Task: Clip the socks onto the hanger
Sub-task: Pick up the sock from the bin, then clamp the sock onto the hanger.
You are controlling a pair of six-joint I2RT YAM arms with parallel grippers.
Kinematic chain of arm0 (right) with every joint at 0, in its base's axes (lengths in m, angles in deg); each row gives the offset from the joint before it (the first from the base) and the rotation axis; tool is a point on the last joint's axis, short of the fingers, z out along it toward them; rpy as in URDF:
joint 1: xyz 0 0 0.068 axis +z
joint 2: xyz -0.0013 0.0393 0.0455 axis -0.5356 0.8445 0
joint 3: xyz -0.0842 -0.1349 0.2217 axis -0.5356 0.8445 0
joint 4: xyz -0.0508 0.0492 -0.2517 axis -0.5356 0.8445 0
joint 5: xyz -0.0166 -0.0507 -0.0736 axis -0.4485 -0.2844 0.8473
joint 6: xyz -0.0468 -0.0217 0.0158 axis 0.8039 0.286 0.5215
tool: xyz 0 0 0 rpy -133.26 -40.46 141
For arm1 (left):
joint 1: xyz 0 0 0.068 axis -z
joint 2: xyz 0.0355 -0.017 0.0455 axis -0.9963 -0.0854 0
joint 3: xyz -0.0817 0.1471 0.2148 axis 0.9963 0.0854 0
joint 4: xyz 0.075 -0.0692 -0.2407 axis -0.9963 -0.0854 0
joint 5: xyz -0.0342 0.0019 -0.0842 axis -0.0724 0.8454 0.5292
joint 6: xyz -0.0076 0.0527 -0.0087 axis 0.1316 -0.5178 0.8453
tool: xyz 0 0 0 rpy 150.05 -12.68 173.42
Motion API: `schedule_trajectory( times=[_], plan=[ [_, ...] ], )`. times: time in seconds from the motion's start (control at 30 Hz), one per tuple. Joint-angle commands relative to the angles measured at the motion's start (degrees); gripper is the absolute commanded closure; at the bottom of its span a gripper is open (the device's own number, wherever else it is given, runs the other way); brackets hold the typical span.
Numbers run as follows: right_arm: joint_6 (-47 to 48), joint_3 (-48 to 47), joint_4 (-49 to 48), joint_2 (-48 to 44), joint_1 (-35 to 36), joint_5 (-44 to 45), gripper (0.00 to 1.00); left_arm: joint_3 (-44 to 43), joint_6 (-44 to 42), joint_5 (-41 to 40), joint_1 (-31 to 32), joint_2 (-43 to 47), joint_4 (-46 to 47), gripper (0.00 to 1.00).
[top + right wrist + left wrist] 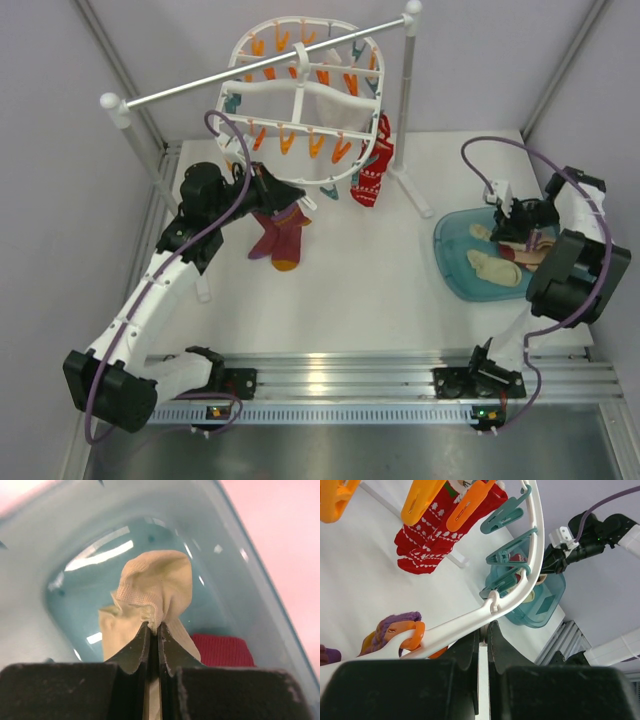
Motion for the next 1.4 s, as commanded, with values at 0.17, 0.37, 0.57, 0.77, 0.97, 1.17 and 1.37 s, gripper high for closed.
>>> schedule_trajectory(
  times=[0.17, 0.37, 0.57, 0.77, 0.97, 1.17, 1.37],
  plan=[
    [-28.3, -3.6, 10.8, -14.2, 20.6, -9.2, 1.0, 0.2, -4.1, 4.4, -0.1, 1.5, 1.5, 1.0],
    [-54.8, -3.0, -2.5, -17.6, 38.5, -15.9, 1.0, 0.4, -7.6, 8.1, -0.1, 2.0, 0.8, 1.0],
    [-78.8, -3.8, -20.1, -15.7, 52.0, -14.8, 1.0, 1.0, -12.5, 10.9, -0.1, 3.1, -0.5, 1.0],
    [-96.5, -4.0, -34.9, -14.2, 55.8, -7.0, 1.0, 1.9, -15.1, 10.6, 0.0, 3.6, -1.0, 1.0],
    [-107.6, 4.2, -47.0, -22.5, 56.5, 7.4, 1.0, 1.8, -13.2, 7.3, 0.0, 3.4, -2.3, 1.0],
    [-116.9, 8.4, -52.2, -31.2, 58.2, 19.3, 1.0, 3.0, -8.3, 4.2, 0.0, 3.5, 0.0, 1.0],
    [-130.1, 13.5, -59.4, -36.3, 65.4, 28.8, 1.0, 4.0, -2.3, 2.0, 0.0, 3.8, 4.2, 1.0]
  ],
)
